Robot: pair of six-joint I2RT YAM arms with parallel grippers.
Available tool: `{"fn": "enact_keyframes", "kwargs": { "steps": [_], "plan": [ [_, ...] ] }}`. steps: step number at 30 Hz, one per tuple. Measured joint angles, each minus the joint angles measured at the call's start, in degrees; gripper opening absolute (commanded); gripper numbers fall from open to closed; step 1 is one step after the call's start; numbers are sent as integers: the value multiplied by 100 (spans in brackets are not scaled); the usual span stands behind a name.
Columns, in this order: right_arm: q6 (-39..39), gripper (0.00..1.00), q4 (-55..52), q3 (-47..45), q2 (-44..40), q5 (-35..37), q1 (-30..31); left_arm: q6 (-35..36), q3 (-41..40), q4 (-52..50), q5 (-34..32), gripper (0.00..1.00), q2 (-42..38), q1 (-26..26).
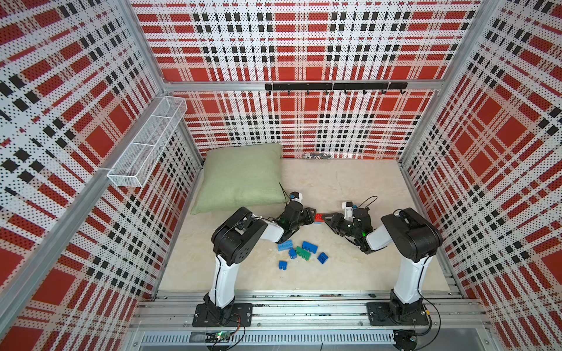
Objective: Assemble a heart with lego
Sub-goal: Assemble the lego brick with the lego brick.
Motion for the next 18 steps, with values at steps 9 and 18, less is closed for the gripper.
{"fn": "enact_keyframes", "kwargs": {
  "steps": [9, 18],
  "plan": [
    [101, 50, -527, -35, -503, 260, 17, 409, 568, -833, -284, 47, -284, 96],
    [-308, 64, -1620, -22, -1425, 380, 24, 686, 407, -1176, -496, 50, -1220, 125]
  ]
}}
